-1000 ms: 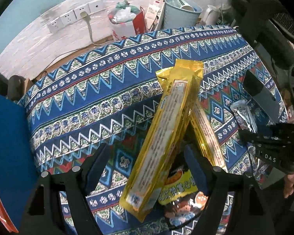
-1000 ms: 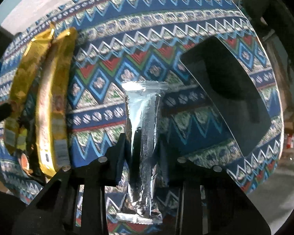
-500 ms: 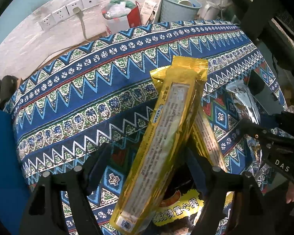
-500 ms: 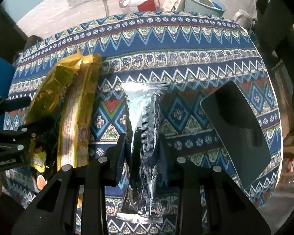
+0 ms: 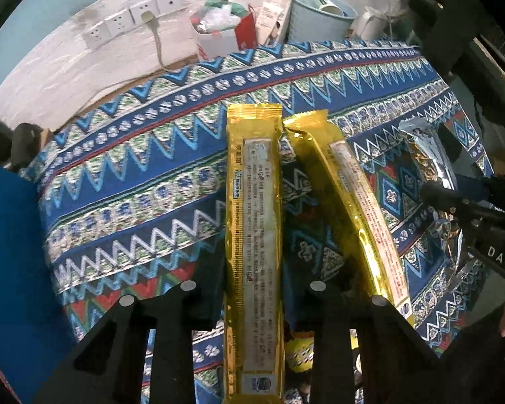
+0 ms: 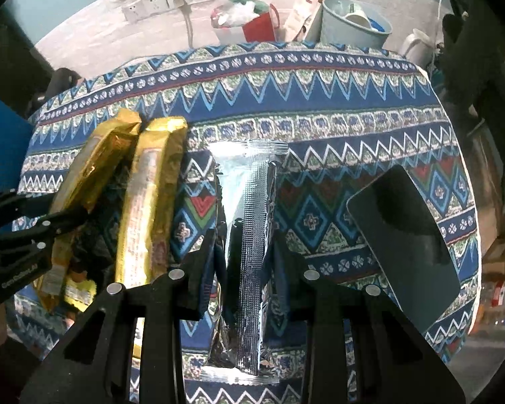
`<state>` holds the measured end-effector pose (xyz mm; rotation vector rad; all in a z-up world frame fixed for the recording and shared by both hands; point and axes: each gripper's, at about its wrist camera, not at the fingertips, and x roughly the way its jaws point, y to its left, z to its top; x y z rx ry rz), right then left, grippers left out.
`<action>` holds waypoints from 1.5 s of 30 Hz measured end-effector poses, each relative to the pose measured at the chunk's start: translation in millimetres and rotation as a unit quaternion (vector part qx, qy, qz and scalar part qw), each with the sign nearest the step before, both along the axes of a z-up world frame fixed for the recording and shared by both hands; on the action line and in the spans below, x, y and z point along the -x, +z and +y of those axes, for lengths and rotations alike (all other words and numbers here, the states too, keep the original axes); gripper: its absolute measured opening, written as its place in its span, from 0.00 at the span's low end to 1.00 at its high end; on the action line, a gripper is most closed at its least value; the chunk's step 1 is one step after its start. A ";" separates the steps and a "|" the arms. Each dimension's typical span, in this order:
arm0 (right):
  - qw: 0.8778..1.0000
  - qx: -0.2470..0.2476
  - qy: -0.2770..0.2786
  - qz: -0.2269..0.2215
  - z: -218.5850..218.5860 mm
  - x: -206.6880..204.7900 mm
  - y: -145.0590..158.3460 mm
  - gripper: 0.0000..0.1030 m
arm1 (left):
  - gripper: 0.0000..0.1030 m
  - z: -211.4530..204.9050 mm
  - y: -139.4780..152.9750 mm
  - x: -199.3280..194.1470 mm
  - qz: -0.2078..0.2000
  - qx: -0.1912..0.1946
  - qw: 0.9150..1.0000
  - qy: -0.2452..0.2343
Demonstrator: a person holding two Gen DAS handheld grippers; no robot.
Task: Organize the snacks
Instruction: 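Grasp a yellow wafer bar with the left tool while the right tool grasps the silver bar, then carry both bars over the box and release them inside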
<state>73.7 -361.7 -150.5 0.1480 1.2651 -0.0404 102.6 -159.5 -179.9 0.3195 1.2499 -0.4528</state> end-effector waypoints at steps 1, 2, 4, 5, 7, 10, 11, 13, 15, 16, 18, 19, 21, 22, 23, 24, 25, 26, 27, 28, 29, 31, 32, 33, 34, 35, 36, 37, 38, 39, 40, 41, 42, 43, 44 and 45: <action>1.000 0.001 0.002 -0.002 0.6 -1.1 0.8 0.29 | 0.28 1.8 2.0 1.1 -0.003 -0.001 1.000 0.001; 1.000 0.002 0.003 -0.004 1.5 -1.3 1.3 0.29 | 0.28 4.3 4.9 1.2 -0.005 -0.001 1.000 0.002; 1.000 0.004 0.007 -0.009 5.0 -3.5 4.8 0.29 | 0.28 12.4 11.6 2.8 -0.008 0.000 1.000 0.008; 1.000 0.006 0.010 -0.013 7.8 -4.8 8.6 0.29 | 0.28 15.6 15.8 4.1 -0.010 0.001 1.000 0.011; 1.000 0.007 0.014 -0.019 10.1 -7.6 12.2 0.29 | 0.28 22.4 25.4 7.6 -0.014 0.002 1.000 0.017; 0.999 0.011 0.022 -0.029 16.2 -9.0 20.0 0.29 | 0.28 28.7 35.8 10.5 -0.020 0.006 0.999 0.027; 0.999 0.010 0.023 -0.031 17.8 -9.1 22.3 0.29 | 0.28 31.4 39.6 11.5 -0.023 0.007 0.999 0.030; 0.999 0.008 0.025 -0.036 21.1 -9.0 26.1 0.29 | 0.28 38.7 48.5 14.8 -0.027 0.009 0.999 0.036; 0.999 0.007 0.028 -0.040 24.4 -10.6 29.7 0.29 | 0.28 46.4 58.1 18.5 -0.034 0.013 0.998 0.042; 0.999 0.006 0.030 -0.043 26.8 -11.4 31.9 0.29 | 0.28 49.0 61.2 19.2 -0.037 0.014 0.998 0.044; 0.998 0.005 0.035 -0.051 33.9 -11.9 37.8 0.29 | 0.28 55.1 70.1 21.7 -0.048 0.015 0.998 0.048; 0.998 0.004 0.037 -0.053 34.7 -11.9 39.5 0.29 | 0.28 58.2 73.7 23.2 -0.053 0.016 0.997 0.050; 0.997 0.003 0.043 -0.060 41.3 -12.8 45.2 0.29 | 0.28 65.3 82.7 26.3 -0.062 0.019 0.996 0.055; 0.997 0.002 0.047 -0.064 45.8 -13.1 49.2 0.29 | 0.28 68.8 86.4 27.7 -0.066 0.021 0.996 0.057; 0.996 0.001 0.051 -0.066 50.2 -13.0 52.2 0.29 | 0.28 72.8 90.1 29.1 -0.069 0.023 0.996 0.060; 0.996 0.000 0.055 -0.069 54.3 -13.3 55.3 0.29 | 0.28 77.1 94.1 31.0 -0.072 0.025 0.995 0.062; 0.996 -0.001 0.058 -0.072 59.1 -12.7 58.2 0.29 | 0.28 81.6 97.8 32.9 -0.076 0.026 0.995 0.065; 0.995 -0.002 0.062 -0.074 62.5 -12.9 60.6 0.29 | 0.28 85.0 100.6 34.2 -0.079 0.026 0.994 0.068; 0.995 -0.002 0.067 -0.077 67.9 -12.9 63.9 0.29 | 0.28 89.2 103.4 35.1 -0.082 0.027 0.994 0.070; 0.994 -0.003 0.071 -0.080 72.3 -12.7 66.3 0.29 | 0.28 92.9 105.9 36.4 -0.085 0.028 0.993 0.073; 0.994 -0.004 0.075 -0.082 77.2 -12.5 68.4 0.29 | 0.28 96.9 108.7 38.1 -0.087 0.030 0.993 0.075; 0.993 -0.006 0.083 -0.085 85.4 -12.9 72.6 0.29 | 0.28 105.0 114.0 40.4 -0.093 0.032 0.992 0.080; 0.993 -0.008 0.086 -0.086 88.3 -13.1 74.5 0.29 | 0.28 109.4 116.3 41.3 -0.096 0.032 0.991 0.083; 0.992 -0.010 0.089 -0.088 93.4 -13.3 77.1 0.29 | 0.28 112.4 118.0 42.0 -0.098 0.032 0.991 0.085; 0.992 -0.012 0.092 -0.089 96.0 -13.3 78.5 0.29 | 0.28 115.5 119.6 42.6 -0.101 0.032 0.991 0.087; 0.991 -0.014 0.096 -0.090 101.6 -13.7 80.8 0.29 | 0.28 119.0 121.3 43.4 -0.104 0.032 0.990 0.089; 0.991 -0.015 0.099 -0.091 104.2 -13.9 81.9 0.29 | 0.28 122.5 123.0 44.1 -0.107 0.033 0.989 0.092; 0.990 -0.016 0.102 -0.092 108.7 -14.3 83.4 0.29 | 0.28 125.8 124.2 44.7 -0.109 0.033 0.989 0.095; 0.990 -0.018 0.107 -0.093 113.8 -14.8 85.1 0.29 | 0.28 129.0 125.2 45.1 -0.111 0.033 0.989 0.097; 0.989 -0.019 0.110 -0.094 118.1 -15.2 86.4 0.29 | 0.28 132.8 126.4 45.3 -0.112 0.034 0.988 0.099; 0.989 -0.021 0.115 -0.095 124.1 -15.9 88.2 0.29 | 0.28 136.7 127.5 45.4 -0.113 0.036 0.988 0.103; 0.988 -0.022 0.118 -0.096 127.6 -16.7 88.8 0.29 | 0.28 139.8 128.3 45.6 -0.114 0.037 0.987 0.106; 0.987 -0.023 0.123 -0.097 132.8 -17.5 90.0 0.29 | 0.28 143.3 129.1 45.8 -0.114 0.039 0.987 0.109; 0.987 -0.023 0.127 -0.097 137.5 -18.3 90.8 0.29 | 0.28 147.3 130.0 45.9 -0.115 0.040 0.986 0.113; 0.986 -0.024 0.130 -0.098 142.2 -19.1 91.5 0.29 | 0.28 149.9 130.5 46.0 -0.115 0.041 0.986 0.115; 0.986 -0.025 0.134 -0.098 146.8 -19.8 92.3 0.29 | 0.28 154.5 131.5 46.0 -0.116 0.042 0.985 0.119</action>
